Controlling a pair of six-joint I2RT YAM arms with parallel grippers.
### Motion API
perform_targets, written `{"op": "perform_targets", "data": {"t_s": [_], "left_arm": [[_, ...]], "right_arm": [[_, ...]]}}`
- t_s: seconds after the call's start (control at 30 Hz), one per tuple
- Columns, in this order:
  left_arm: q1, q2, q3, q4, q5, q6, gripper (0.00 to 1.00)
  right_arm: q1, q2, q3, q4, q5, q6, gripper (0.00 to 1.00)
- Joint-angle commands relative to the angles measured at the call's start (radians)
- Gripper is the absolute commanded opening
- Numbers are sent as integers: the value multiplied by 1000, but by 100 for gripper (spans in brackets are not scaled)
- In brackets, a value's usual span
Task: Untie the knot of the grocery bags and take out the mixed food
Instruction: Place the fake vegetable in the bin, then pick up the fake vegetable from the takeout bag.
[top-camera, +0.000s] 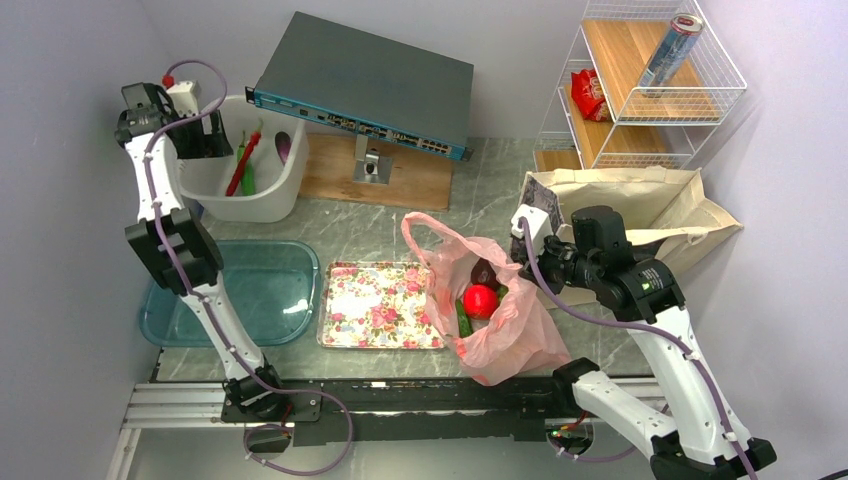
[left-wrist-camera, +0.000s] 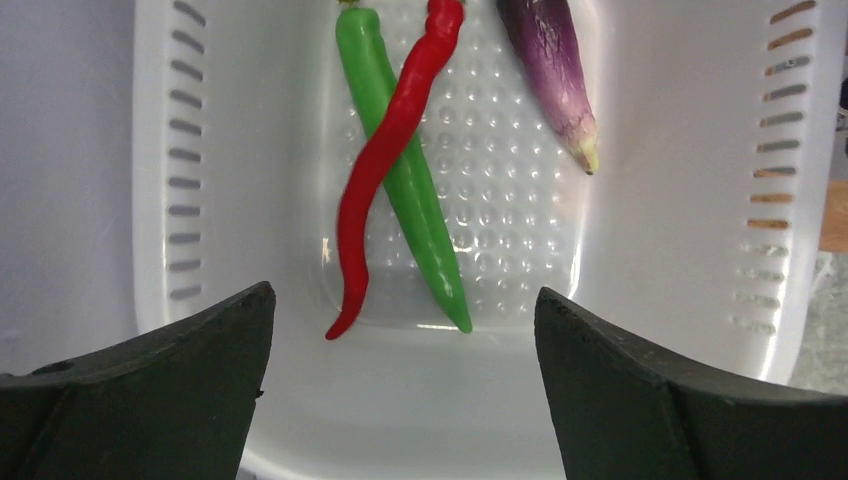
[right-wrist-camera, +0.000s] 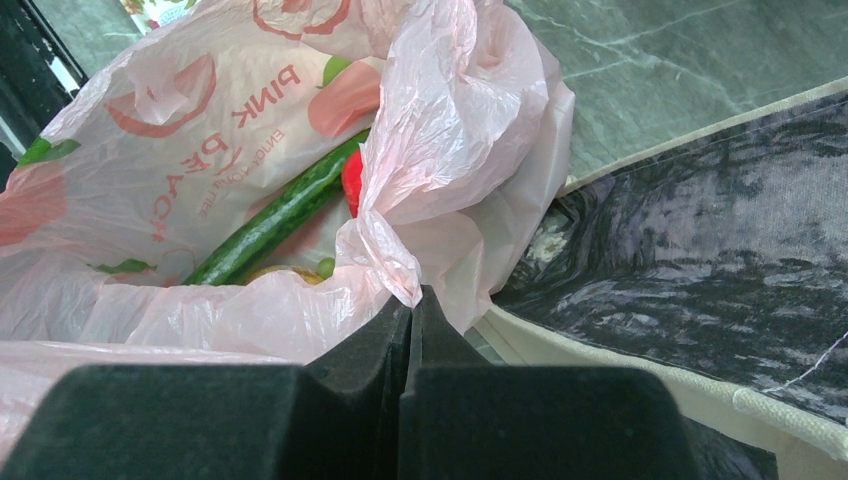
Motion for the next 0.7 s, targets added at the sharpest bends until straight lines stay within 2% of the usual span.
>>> {"op": "perform_targets", "data": {"t_s": [0.0,0.07,0.13,0.17,0.2,0.23,0.3,0.37,0.4,0.47,0.57,0.67], "left_arm": [[67,-176,-5,48,129,-9,99],[105,-273,-63,108,234,-48,99],[132,-424,-195,233,371,-72,99],[134,-493,-262,278,450,-38,98],[128,-564,-315,295,587,29,97],[109,-623,-359,280,645,106,96],[26,-731,-404,148,737,341,91],[-127,-813,-434,-30,700,596,86],[-236,-849,-468,-73,652,671,81],[-453,-927,-596,-36,579,676,71],[-799,-975,-749,86,454,616,63],[-1107,-943,-872,157,342,606,59]], "right_arm": [[0,-6,27,25,7,9,0],[0,-8,21,36,-2,9,0],[0,-14,16,47,-6,9,0],[0,-19,12,52,-7,9,0],[0,-21,8,57,-11,7,0],[0,-26,6,59,-15,3,0],[0,-33,2,60,-30,-8,0],[0,-39,-3,54,-45,-26,0],[0,-42,-7,52,-49,-37,0],[1,-47,-18,42,-57,-60,0],[1,-58,-32,9,-57,-104,0],[0,-83,-34,-49,-51,-151,0]]}}
